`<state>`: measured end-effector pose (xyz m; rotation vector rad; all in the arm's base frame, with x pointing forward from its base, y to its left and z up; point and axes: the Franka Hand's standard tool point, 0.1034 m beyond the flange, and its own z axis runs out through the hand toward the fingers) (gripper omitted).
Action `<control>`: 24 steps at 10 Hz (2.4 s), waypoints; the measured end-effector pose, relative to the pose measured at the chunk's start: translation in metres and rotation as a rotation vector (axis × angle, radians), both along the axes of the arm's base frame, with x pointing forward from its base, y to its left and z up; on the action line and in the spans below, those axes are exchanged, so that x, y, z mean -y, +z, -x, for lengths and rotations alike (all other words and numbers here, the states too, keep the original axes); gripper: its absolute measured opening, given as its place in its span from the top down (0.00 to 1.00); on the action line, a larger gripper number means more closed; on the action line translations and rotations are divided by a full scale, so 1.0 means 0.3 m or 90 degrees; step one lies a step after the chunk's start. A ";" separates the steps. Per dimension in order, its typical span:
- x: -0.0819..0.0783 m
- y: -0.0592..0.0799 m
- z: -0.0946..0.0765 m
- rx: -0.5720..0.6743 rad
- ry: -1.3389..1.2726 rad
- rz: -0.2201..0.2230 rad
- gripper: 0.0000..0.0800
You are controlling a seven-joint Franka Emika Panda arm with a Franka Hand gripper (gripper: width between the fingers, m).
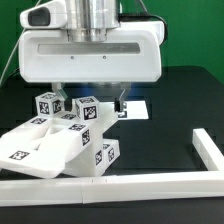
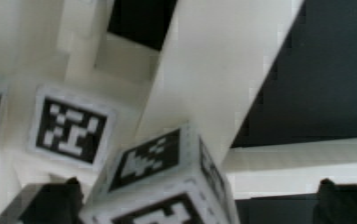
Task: Assemble chair
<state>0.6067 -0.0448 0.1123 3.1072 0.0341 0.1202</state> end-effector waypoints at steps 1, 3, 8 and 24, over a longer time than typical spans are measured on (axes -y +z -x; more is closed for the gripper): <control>0.006 -0.003 0.002 -0.002 0.026 0.002 0.19; 0.006 -0.004 0.002 -0.001 -0.002 0.000 0.20; 0.005 -0.008 0.003 0.004 -0.186 -0.015 0.66; -0.011 -0.011 0.000 0.003 -0.937 -0.122 0.65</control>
Offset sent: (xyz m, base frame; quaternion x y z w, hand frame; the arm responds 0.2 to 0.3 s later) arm 0.0000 0.0000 0.0000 0.0000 0.0000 0.0000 1.0000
